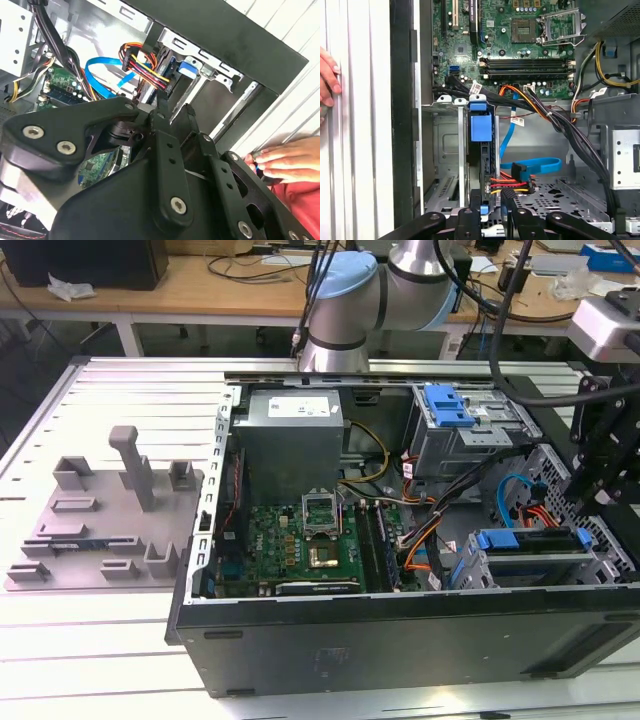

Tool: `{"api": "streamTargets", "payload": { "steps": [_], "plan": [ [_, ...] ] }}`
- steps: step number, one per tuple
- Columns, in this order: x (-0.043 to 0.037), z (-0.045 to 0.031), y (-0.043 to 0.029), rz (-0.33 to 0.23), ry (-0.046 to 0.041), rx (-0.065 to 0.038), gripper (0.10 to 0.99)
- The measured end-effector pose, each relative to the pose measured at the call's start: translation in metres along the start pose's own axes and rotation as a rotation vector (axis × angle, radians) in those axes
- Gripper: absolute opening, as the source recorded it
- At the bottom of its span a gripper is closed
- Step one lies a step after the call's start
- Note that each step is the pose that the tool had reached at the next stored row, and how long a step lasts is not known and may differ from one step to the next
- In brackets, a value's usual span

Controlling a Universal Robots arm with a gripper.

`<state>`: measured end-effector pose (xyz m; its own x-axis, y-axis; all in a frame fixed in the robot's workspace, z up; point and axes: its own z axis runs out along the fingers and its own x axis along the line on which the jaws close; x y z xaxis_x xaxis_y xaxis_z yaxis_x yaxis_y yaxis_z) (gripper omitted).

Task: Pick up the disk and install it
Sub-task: 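Insert the first disk wire, then insert the second disk wire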

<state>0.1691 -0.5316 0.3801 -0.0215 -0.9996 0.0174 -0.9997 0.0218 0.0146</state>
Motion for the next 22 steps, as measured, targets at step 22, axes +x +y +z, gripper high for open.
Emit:
{"api": "streamTargets", "payload": {
  "steps": [22],
  "plan": [
    [-0.0227, -0.0035, -0.0012, 0.001, 0.0583, 0.001, 0.302]
  ]
}}
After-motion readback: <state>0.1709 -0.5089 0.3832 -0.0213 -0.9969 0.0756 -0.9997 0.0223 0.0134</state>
